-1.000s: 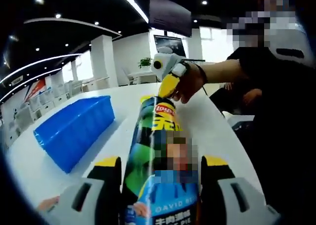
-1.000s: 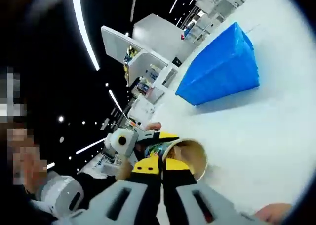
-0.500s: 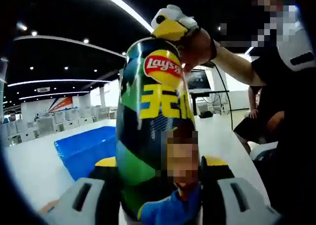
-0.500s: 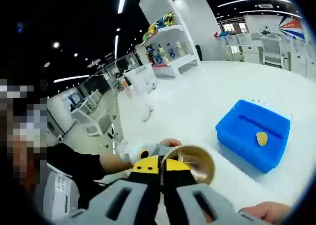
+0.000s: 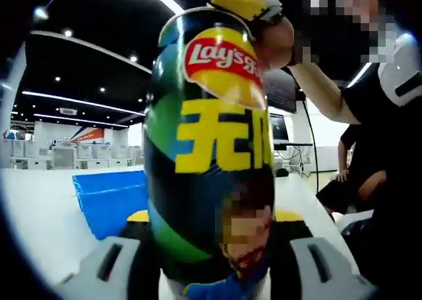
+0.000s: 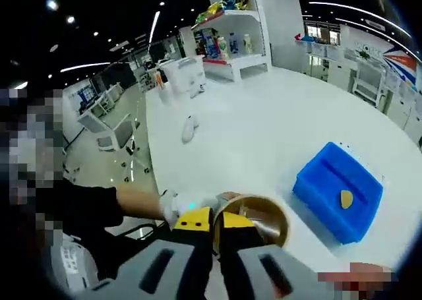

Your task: Open the lid of the chip container on the table, take out the chips, place them into the box in front of the container, and close the lid

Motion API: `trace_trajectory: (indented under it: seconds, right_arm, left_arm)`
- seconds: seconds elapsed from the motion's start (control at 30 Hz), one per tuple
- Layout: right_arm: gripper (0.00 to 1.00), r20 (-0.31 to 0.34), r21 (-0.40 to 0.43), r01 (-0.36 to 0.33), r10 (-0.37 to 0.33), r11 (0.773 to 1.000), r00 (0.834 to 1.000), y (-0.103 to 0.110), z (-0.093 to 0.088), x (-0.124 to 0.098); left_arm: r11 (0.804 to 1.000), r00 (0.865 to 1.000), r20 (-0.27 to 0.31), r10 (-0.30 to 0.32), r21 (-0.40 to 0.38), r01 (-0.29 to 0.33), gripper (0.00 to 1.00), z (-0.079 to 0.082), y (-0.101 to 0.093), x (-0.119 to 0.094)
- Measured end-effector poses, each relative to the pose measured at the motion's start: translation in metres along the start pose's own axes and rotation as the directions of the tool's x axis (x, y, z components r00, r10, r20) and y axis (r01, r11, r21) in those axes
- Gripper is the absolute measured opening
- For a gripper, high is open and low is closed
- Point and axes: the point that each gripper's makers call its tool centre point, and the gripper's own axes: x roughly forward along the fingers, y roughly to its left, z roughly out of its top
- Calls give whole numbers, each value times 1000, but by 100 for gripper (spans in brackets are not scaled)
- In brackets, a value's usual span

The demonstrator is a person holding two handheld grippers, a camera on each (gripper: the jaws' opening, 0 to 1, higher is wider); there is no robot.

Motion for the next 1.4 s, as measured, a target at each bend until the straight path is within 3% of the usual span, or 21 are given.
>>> trace_trajectory:
  seconds: [0.27,0.33,0.43,0.57,0.77,1.03,1.17,1.27,1.4]
  right_arm:
    - [5,-62,-12,41,-41,999,997,5,-18,-9]
    - [5,-54,-66,77,-81,995,995,0,-20,-14]
    - [6,-47,-67,79,-82,995,996,-3,-24,-19]
    - [6,-4,-43,56,-56,998,998,-5,-20,-23]
    - [6,22,-43,76,-75,996,997,-6,-16,-28]
    - [4,16,-47,50,-49,998,999,5,-16,-22]
    - [5,-28,-56,34,-35,998,999,14,-22,-14]
    - [5,-26,-82,61,-63,995,998,10,-23,-17]
    - [5,-26,-60,55,-57,997,998,6,-27,-19]
  left_arm:
    - [999,999,-13,-40,17,40,64,-5,-20,18]
    - [999,999,-9,-53,8,53,64,-5,-19,22]
    - [997,997,-13,-71,5,71,64,-6,-21,25]
    - [996,996,-7,-89,6,89,64,-4,-22,20]
    - [996,996,-6,-85,-21,84,63,1,-21,7]
    - [995,995,-20,-101,-19,100,62,-6,-15,0]
    - [992,989,-77,-124,-20,123,61,-14,-22,7]
    - [991,989,-67,-130,-37,128,63,-10,-23,0]
    - [993,990,-79,-114,-18,113,56,-12,-18,-10]
